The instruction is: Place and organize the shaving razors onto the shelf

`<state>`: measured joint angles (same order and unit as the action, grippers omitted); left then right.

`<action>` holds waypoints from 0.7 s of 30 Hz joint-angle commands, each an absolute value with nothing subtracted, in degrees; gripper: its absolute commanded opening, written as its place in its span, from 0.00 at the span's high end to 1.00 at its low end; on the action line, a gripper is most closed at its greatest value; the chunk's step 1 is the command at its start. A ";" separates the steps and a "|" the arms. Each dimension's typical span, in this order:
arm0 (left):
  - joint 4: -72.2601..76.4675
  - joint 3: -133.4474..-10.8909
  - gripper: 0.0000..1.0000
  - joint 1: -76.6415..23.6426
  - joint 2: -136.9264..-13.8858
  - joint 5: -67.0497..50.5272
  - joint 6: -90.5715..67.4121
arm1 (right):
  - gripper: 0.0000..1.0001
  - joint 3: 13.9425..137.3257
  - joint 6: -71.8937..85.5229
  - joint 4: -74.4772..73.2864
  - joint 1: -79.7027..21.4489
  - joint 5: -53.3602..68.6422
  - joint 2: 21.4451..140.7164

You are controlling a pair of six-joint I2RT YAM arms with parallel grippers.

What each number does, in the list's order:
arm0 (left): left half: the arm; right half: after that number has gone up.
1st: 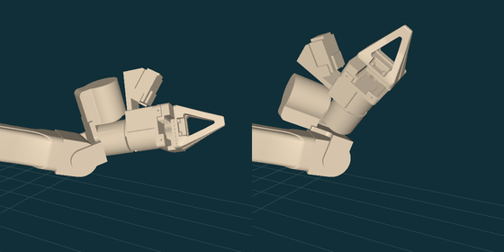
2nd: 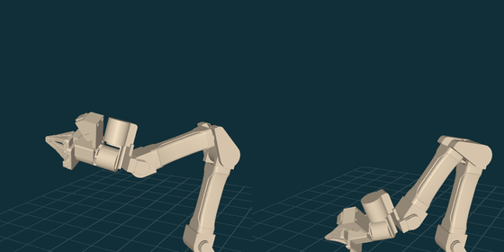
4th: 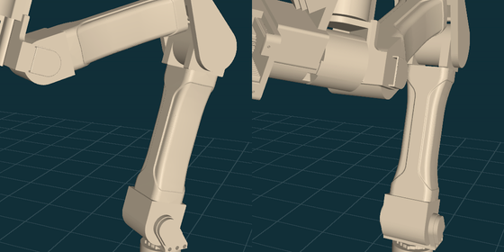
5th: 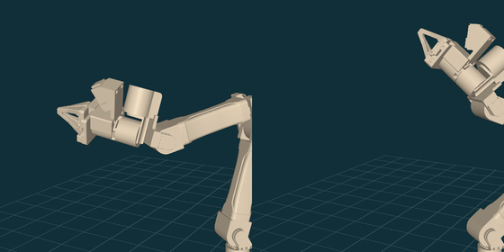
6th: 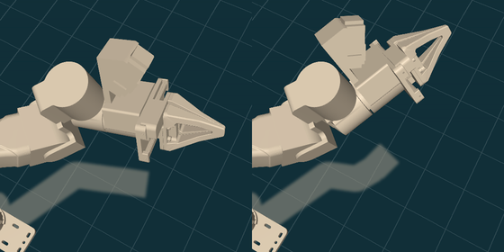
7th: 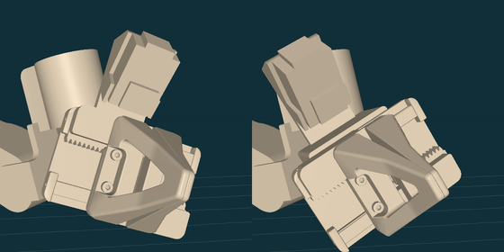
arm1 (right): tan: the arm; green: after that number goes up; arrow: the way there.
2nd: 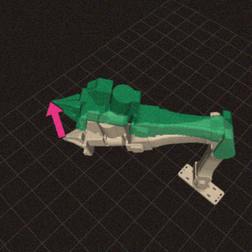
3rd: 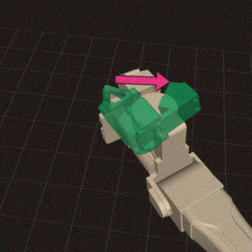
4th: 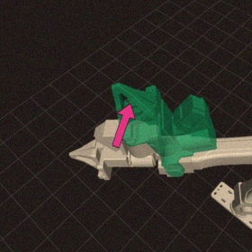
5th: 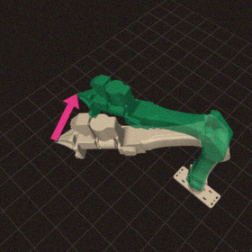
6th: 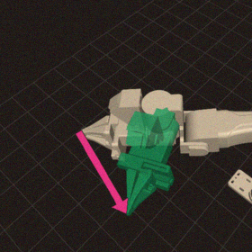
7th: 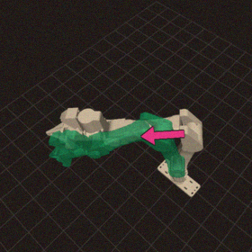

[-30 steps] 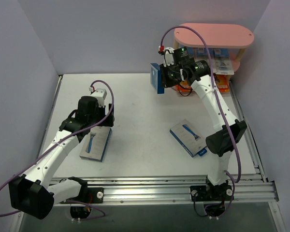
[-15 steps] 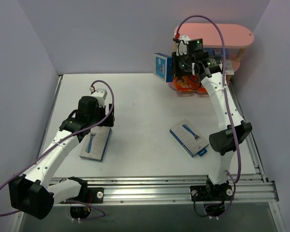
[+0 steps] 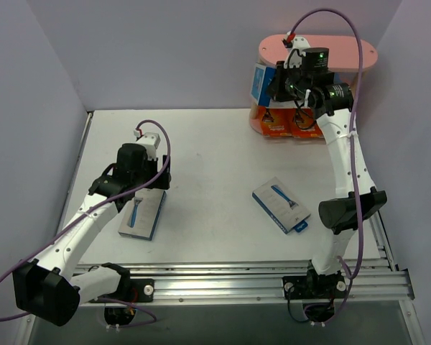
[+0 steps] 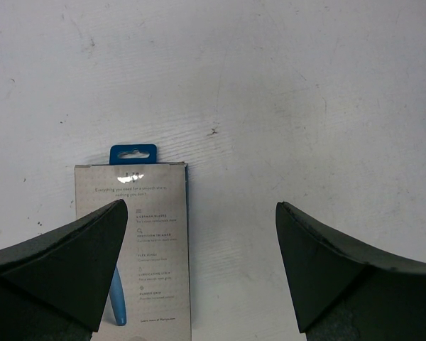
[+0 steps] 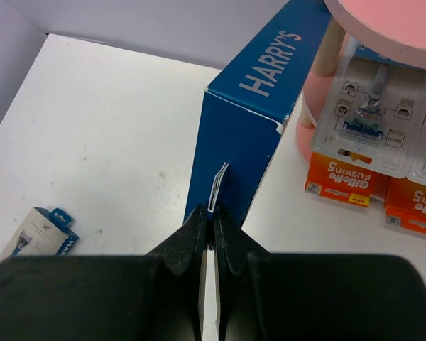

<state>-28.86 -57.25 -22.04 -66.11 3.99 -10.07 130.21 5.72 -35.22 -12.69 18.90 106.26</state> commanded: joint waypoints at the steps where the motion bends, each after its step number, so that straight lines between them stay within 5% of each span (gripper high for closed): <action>1: -28.56 -60.12 0.05 -22.32 -64.86 3.69 -9.84 | 1.00 132.71 3.96 -30.94 -11.95 20.83 103.10; 21: -28.74 -60.21 0.05 -22.41 -65.30 3.34 -9.76 | 1.00 127.36 1.58 -23.83 -10.46 22.15 96.86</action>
<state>-28.95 -57.36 -22.09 -66.11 3.99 -10.07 128.20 2.50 -31.77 -11.66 21.96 102.00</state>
